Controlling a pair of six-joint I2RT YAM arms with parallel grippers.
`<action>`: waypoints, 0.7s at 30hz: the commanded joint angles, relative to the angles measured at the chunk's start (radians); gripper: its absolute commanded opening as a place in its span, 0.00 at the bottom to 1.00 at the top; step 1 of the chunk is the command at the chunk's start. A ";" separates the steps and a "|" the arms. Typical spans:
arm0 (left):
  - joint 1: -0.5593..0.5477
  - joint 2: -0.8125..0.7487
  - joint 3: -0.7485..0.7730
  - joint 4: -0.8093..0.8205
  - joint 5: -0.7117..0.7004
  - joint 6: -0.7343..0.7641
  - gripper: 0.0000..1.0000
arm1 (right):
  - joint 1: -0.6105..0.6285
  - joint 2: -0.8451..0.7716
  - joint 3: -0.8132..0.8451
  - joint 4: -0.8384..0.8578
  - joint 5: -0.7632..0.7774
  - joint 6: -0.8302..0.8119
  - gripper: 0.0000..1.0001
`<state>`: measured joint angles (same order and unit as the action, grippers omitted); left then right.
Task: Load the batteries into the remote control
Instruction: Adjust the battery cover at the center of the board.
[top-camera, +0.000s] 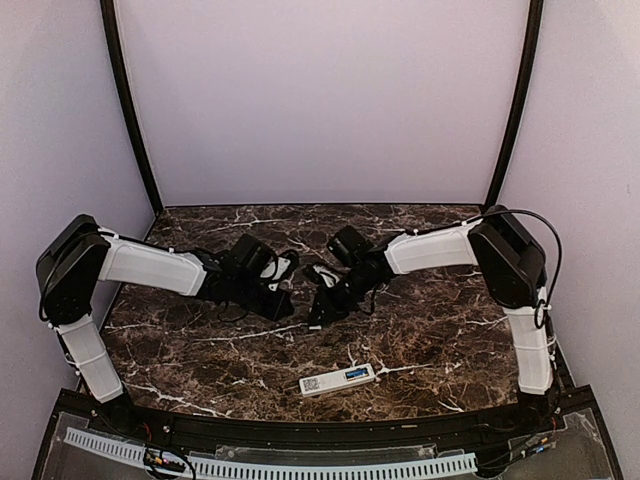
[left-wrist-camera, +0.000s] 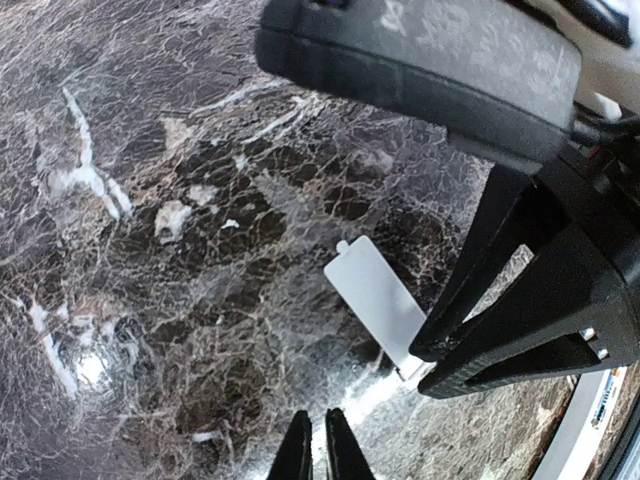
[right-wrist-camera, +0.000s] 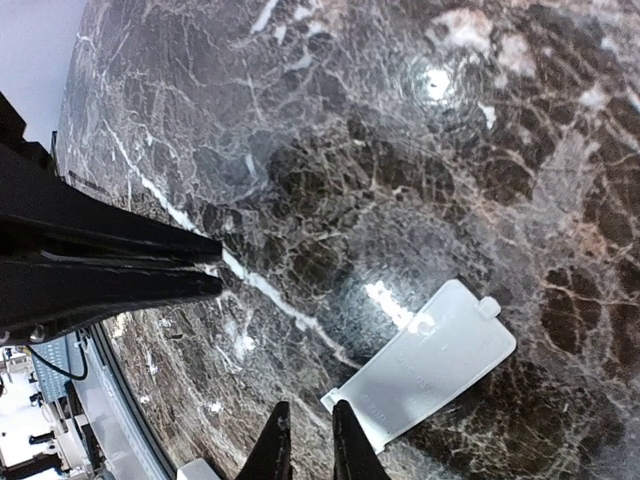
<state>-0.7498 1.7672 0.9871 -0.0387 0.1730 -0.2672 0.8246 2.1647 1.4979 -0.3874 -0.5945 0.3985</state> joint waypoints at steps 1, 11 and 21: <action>0.024 -0.046 -0.023 -0.009 -0.020 -0.003 0.06 | 0.016 0.038 0.030 -0.011 -0.001 0.017 0.13; 0.038 -0.071 -0.029 -0.043 -0.053 0.038 0.06 | 0.016 -0.023 0.011 -0.195 0.113 -0.093 0.11; 0.038 -0.082 -0.035 -0.056 -0.074 0.055 0.06 | -0.003 -0.049 0.069 -0.397 0.310 -0.202 0.12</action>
<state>-0.7155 1.7317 0.9714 -0.0616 0.1184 -0.2314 0.8318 2.1407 1.5291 -0.6460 -0.4343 0.2577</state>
